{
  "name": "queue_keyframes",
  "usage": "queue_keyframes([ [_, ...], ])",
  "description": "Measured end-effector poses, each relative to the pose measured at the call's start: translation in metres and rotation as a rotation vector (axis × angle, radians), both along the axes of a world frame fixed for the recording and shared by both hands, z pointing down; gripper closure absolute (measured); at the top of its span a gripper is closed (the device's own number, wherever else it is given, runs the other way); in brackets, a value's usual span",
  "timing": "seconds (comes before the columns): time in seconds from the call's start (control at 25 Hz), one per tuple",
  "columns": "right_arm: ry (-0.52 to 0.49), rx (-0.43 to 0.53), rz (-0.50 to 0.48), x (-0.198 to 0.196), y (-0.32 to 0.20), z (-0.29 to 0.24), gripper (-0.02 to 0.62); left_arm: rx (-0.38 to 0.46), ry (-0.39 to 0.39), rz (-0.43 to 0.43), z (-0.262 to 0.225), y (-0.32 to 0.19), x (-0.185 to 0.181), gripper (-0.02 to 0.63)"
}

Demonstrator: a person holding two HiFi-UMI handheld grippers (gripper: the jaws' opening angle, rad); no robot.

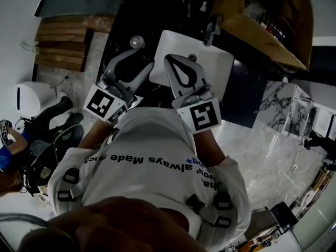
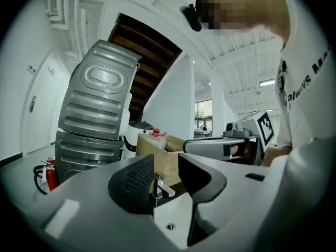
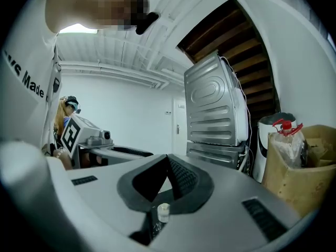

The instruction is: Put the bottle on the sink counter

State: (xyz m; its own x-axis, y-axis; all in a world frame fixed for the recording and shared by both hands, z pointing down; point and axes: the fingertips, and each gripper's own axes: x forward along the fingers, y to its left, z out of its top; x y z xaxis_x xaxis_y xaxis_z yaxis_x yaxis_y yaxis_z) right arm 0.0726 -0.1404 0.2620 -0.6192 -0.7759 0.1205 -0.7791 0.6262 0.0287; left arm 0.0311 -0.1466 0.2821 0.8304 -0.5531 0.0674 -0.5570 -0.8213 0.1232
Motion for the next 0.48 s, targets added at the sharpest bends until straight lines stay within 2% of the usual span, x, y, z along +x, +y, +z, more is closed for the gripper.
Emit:
queue_keyframes([
  [0.16,0.009,0.019,-0.01,-0.003,0.013,-0.012,0.589,0.001,0.011,-0.005,-0.014,0.009,0.002,0.526],
  [0.48,-0.002,0.041,-0.018,-0.006,0.032,-0.033,0.59,0.047,0.021,0.038,-0.026,0.028,0.007,0.6],
])
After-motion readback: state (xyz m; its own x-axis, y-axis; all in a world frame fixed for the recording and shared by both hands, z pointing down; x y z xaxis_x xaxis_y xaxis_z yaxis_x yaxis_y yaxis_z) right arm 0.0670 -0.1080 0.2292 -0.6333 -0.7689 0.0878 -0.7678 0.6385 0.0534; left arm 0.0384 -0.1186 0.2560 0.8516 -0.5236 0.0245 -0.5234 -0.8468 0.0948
